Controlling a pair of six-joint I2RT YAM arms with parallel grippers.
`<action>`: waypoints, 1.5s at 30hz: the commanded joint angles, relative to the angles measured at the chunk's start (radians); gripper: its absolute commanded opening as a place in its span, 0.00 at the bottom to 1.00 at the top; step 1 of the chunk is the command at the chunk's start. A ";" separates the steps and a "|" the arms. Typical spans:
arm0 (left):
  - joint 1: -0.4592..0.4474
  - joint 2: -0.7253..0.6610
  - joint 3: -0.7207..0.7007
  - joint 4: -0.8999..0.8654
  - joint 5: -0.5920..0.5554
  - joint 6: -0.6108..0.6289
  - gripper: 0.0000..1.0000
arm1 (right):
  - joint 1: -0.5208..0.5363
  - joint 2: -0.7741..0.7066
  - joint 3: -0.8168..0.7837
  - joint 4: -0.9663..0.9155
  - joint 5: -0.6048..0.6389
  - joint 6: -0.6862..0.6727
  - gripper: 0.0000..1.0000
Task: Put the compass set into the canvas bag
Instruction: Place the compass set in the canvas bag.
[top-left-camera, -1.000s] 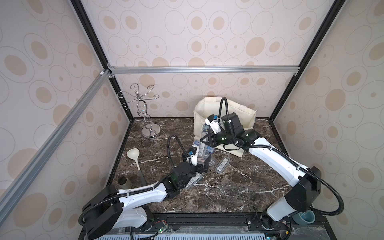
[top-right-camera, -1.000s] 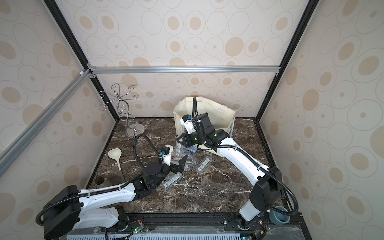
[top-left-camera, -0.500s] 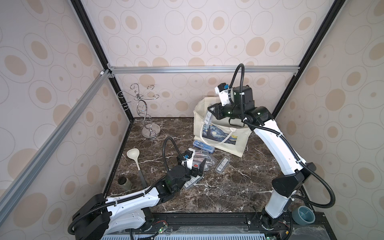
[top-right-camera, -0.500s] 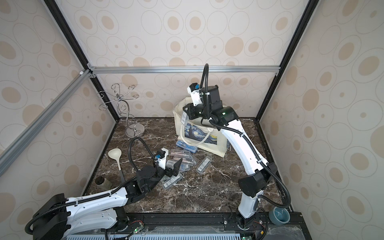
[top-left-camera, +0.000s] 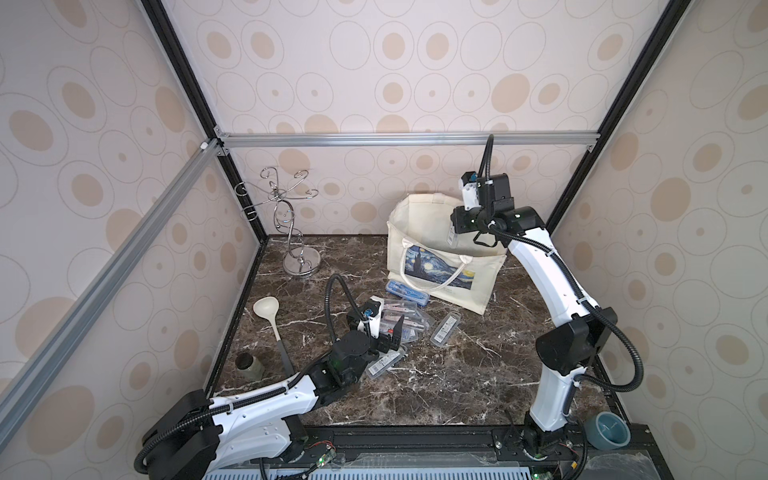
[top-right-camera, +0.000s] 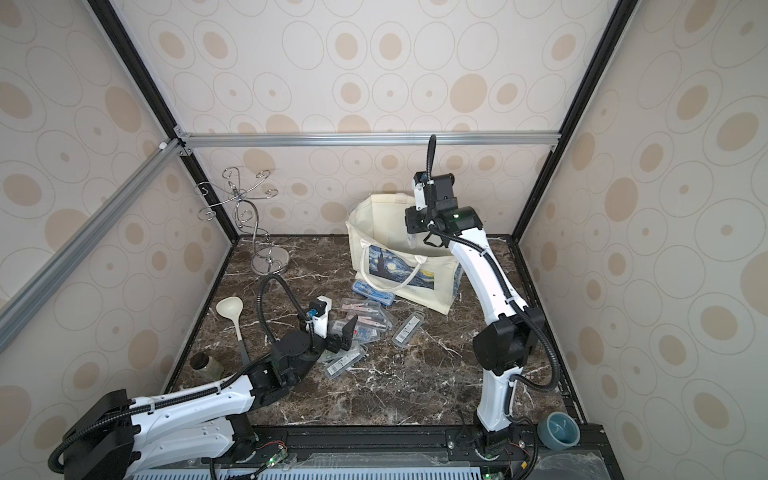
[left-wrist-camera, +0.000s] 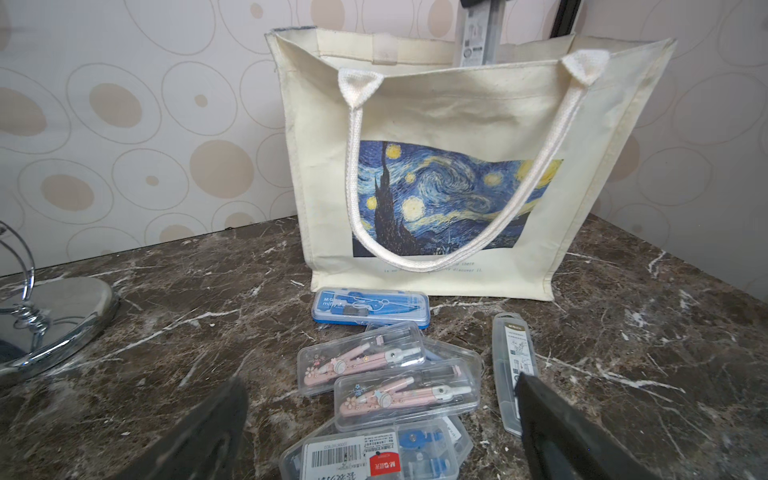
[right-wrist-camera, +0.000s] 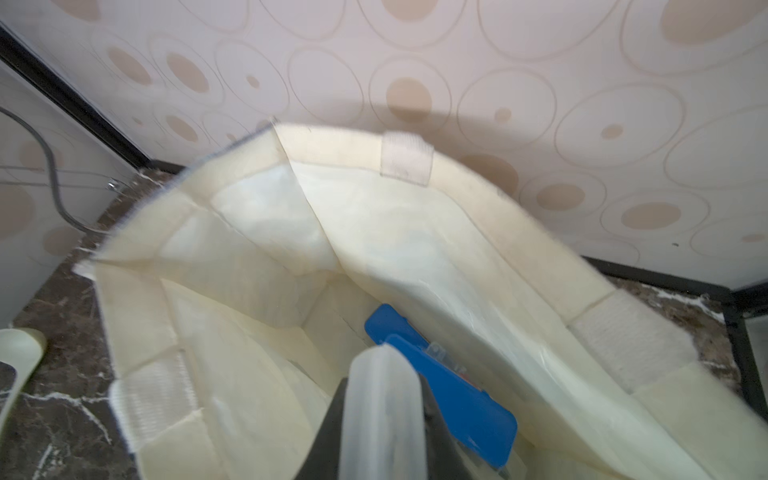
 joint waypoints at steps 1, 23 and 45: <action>0.025 0.035 0.051 -0.050 -0.022 -0.028 1.00 | -0.013 0.027 -0.063 -0.003 0.048 -0.032 0.19; 0.079 0.394 0.292 -0.308 0.114 -0.150 1.00 | -0.049 0.160 -0.073 -0.164 0.079 -0.084 0.24; 0.080 0.438 0.370 -0.383 0.189 -0.182 1.00 | -0.049 -0.033 -0.140 -0.012 -0.097 -0.014 0.75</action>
